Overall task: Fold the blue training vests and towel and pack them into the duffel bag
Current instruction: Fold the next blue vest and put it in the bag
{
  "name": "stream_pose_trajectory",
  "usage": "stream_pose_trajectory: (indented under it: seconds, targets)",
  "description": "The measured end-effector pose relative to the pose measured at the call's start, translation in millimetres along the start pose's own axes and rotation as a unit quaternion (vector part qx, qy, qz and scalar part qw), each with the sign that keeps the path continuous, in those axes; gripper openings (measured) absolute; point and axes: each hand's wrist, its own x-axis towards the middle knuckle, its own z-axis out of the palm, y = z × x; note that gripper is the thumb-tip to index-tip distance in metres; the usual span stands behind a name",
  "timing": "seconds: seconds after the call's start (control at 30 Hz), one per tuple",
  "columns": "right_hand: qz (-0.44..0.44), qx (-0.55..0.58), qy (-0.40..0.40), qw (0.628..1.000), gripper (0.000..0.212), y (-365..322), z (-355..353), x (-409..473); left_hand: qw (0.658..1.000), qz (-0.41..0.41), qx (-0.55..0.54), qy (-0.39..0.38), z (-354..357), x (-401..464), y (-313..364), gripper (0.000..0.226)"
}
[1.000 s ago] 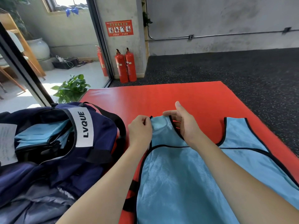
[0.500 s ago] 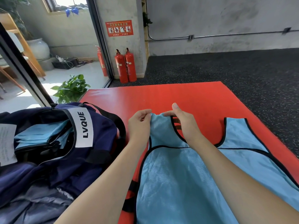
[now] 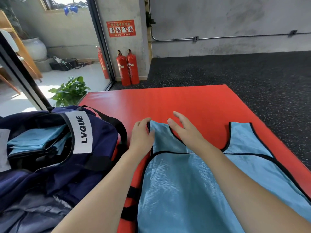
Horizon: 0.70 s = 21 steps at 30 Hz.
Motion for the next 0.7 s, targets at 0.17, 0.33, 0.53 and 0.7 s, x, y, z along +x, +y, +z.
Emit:
stream_pose_trajectory:
  seconds: [0.17, 0.33, 0.53, 0.7]
  targets:
    - [0.013, -0.095, 0.003, 0.995, 0.065, 11, -4, -6, 0.992, 0.004, 0.125, 0.005, -1, -5, -19, 0.027]
    - [0.015, -0.209, -0.011, 0.978, 0.05, 26, -22, -21, 0.985, 0.11, 0.133, -0.018, 1, -16, -7, 0.026]
    - [0.015, -0.291, -0.005, 0.957, 0.037, 48, -64, -48, 0.955, 0.178, 0.165, -0.169, 4, -42, 16, 0.03]
    - [0.038, -0.336, -0.016, 0.941, 0.033, 69, -110, -79, 0.949, 0.151, 0.168, -0.222, -3, -49, 21, 0.044]
